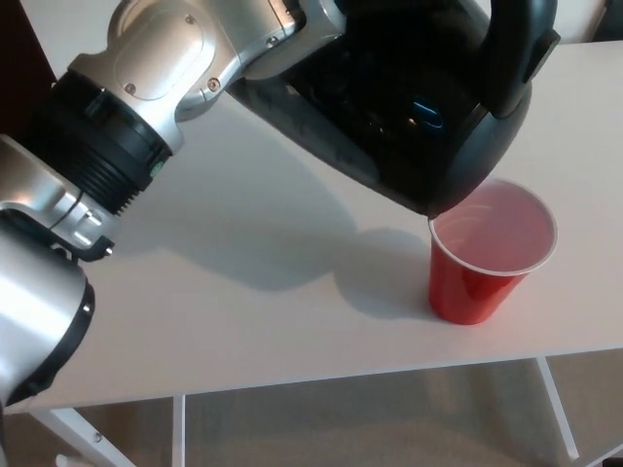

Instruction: The robot walk towards a table in front and uses its left hand to pick up the pot from the base and pour water to the cup on the right hand side

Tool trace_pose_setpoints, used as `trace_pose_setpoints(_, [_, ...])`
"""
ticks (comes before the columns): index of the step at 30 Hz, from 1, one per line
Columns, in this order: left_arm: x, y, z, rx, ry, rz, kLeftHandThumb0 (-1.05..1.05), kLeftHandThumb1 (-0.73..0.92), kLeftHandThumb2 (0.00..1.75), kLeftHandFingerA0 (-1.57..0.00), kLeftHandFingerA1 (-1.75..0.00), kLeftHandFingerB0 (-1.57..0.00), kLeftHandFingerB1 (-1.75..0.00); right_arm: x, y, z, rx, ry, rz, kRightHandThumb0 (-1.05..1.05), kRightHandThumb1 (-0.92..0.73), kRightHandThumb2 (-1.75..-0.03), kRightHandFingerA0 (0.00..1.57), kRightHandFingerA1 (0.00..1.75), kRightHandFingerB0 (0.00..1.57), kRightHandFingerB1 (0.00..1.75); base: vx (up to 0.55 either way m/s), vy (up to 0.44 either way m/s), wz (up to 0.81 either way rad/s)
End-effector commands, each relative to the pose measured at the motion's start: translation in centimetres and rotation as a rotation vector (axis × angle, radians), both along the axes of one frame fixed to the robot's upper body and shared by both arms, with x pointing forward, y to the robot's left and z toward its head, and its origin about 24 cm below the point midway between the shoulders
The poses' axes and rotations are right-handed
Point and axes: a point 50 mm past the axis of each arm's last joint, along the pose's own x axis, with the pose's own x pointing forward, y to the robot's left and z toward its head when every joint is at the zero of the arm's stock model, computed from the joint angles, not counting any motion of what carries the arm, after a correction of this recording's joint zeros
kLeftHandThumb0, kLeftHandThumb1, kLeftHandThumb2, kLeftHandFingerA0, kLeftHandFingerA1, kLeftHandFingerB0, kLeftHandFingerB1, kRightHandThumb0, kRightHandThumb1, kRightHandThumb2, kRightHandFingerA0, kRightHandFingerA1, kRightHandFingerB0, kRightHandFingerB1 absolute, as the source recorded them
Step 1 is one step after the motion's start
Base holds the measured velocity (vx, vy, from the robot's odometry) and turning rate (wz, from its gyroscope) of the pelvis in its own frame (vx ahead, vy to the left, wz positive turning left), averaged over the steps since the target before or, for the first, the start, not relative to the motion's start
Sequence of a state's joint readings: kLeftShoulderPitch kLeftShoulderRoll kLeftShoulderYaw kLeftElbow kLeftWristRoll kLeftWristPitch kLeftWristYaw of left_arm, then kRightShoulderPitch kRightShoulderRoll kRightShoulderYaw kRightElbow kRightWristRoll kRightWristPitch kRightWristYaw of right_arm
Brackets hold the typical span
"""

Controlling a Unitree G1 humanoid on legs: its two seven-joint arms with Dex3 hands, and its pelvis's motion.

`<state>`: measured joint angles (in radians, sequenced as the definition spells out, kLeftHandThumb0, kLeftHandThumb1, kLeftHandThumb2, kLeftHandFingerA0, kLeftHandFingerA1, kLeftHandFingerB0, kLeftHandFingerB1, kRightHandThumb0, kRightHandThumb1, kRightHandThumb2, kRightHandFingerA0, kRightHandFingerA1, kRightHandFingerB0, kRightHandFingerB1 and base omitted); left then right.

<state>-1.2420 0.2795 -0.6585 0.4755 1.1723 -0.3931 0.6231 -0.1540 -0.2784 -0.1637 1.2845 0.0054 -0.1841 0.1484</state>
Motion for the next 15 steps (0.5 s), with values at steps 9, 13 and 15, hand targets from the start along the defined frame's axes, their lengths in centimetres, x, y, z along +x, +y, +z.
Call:
trace_pose_setpoints(9, [0.2, 1.4, 3.2, -0.647, 0.579, 0.001, -0.04, 0.78, 0.63, -0.77, -1.75, -0.58, -1.57, -0.1, -0.6, 0.3, -0.019, -0.007, 0.018, -0.36, -0.55, -0.55, 0.75, 0.48, 0.6, 0.43, 0.0, 0.0, 0.0])
trace_pose_setpoints(13, [1.3, 3.3, 4.1, -0.932, 0.827, -0.003, -0.01, 0.75, 0.74, -0.82, -1.67, -0.67, -1.46, -0.2, -0.7, 0.3, -0.022, -0.002, 0.022, -0.44, -0.45, -0.76, 0.71, 0.6, 0.54, 0.54, 0.0, 0.0, 0.0])
trace_pose_setpoints(15, [2.2, 4.8, 4.2, -1.062, 0.943, -0.04, -0.07, 0.78, 0.76, -0.81, -1.64, -0.69, -1.35, -0.2, -0.6, 0.3, -0.019, -0.001, 0.023, -0.39, -0.55, -0.56, 0.78, 0.48, 0.6, 0.42, 0.0, 0.0, 0.0])
